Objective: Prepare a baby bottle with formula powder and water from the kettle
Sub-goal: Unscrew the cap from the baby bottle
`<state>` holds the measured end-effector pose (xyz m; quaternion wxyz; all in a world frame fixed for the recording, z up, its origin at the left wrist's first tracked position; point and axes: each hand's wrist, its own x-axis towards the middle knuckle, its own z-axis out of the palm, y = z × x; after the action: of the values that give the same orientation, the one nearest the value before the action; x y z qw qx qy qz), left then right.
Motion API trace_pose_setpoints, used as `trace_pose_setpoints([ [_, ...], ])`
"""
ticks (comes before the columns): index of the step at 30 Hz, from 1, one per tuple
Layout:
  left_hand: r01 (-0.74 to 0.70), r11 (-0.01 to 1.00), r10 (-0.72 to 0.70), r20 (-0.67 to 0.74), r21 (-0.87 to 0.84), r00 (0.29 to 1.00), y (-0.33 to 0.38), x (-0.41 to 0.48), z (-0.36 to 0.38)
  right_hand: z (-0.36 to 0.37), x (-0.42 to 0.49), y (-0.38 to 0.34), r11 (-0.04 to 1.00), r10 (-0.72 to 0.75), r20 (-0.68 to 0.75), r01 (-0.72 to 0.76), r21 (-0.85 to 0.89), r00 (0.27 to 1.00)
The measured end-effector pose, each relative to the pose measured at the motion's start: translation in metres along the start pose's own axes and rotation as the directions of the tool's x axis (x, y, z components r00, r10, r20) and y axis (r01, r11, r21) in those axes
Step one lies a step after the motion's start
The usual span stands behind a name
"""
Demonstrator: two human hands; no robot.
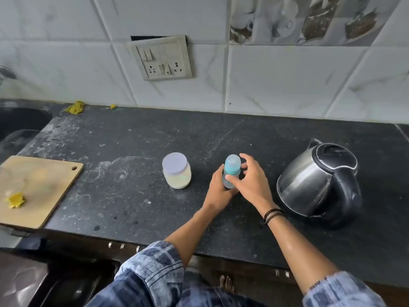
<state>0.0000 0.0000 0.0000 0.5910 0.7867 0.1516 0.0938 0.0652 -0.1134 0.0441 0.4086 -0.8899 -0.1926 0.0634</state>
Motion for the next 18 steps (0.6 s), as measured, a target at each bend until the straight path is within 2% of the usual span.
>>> trace_pose_setpoints([
  [1, -0.008, 1.0, 0.008, -0.014, -0.022, 1.0, -0.002, 0.003, 0.004, -0.001, 0.003, 0.002, 1.0, -0.012, -0.01, 0.012, -0.011, 1.0],
  [7, 0.174, 0.985, -0.174, -0.049, -0.004, 0.984, -0.012, 0.005, 0.003, 0.008, 0.011, 0.0, 0.998, 0.036, 0.017, -0.036, -0.045, 0.999],
  [14, 0.188, 0.981, -0.191, -0.067, -0.05, 0.979, -0.025, 0.011, -0.003, 0.023, 0.007, -0.004, 0.997, 0.076, -0.064, -0.077, -0.019, 0.995],
  [18, 0.164, 0.986, -0.163, -0.062, 0.011, 0.985, -0.027, 0.013, -0.017, 0.025, 0.008, -0.01, 0.996, 0.09, -0.08, -0.09, 0.011, 0.993],
])
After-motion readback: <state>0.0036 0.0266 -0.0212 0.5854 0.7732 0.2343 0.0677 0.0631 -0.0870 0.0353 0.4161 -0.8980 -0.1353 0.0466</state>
